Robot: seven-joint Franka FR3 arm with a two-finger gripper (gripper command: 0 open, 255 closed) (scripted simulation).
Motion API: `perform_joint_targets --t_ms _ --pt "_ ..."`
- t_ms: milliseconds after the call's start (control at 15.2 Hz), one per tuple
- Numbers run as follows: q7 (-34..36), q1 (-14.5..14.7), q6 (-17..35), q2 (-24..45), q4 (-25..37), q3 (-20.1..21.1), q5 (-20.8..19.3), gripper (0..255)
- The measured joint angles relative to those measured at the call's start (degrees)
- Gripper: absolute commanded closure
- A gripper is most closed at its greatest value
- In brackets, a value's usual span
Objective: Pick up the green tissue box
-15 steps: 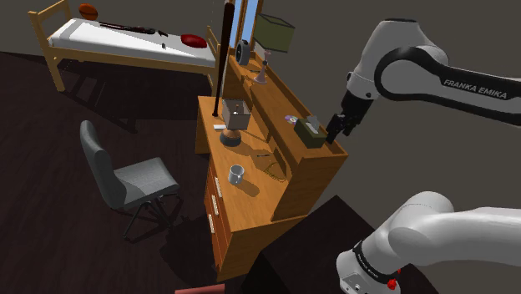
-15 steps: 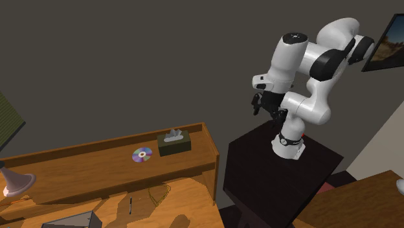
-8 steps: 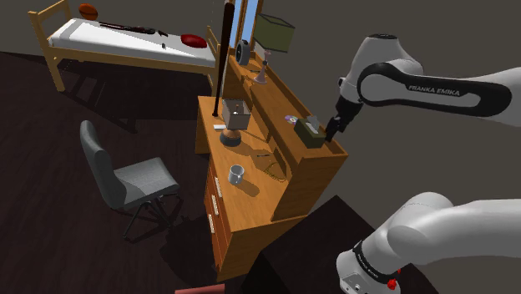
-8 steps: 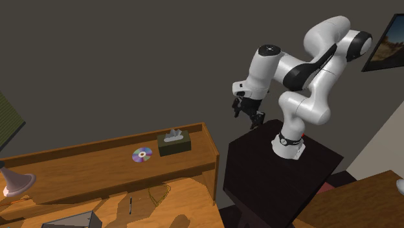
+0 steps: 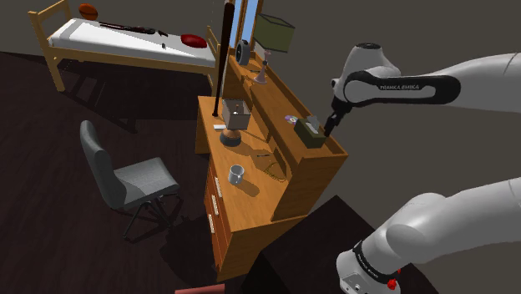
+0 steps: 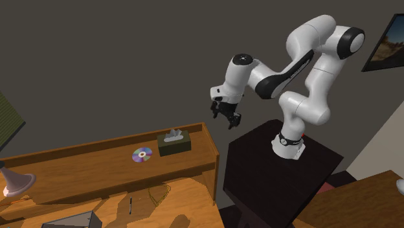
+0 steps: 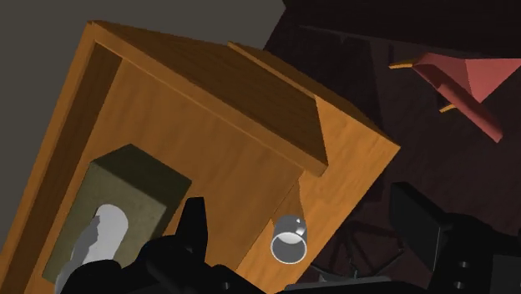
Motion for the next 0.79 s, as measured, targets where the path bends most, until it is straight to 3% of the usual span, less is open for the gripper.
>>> perform_joint_targets --t_ms 462,792 --pt "-10.2 -0.9 9.1 13.4 7.4 -4.6 -2.3 0" --pt "-18.2 -2.0 14.6 23.7 14.7 -6.9 -1.5 0"
